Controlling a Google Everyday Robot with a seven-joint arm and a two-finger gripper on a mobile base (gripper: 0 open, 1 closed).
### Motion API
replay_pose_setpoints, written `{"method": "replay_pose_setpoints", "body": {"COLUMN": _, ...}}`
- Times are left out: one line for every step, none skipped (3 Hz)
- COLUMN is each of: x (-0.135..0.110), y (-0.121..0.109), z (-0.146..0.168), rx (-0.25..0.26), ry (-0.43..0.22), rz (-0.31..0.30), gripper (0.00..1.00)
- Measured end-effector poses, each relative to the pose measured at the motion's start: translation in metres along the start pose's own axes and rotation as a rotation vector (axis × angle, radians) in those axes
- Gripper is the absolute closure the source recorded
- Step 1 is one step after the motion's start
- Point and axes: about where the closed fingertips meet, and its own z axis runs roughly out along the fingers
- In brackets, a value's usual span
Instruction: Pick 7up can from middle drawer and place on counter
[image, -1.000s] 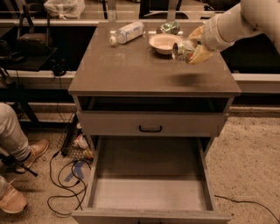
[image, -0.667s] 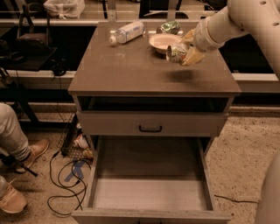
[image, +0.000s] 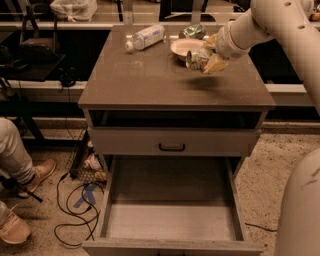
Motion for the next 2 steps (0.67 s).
{"method": "replay_pose_setpoints", "body": {"x": -0.001, "y": -0.001, "z": -0.001, "rx": -0.003, "ry": -0.004, "rz": -0.004, "gripper": 0.01}}
{"method": "replay_pose_setpoints", "body": {"x": 0.003, "y": -0.001, "z": -0.014, "rx": 0.000, "ry": -0.013, "rz": -0.008, "gripper": 0.00}}
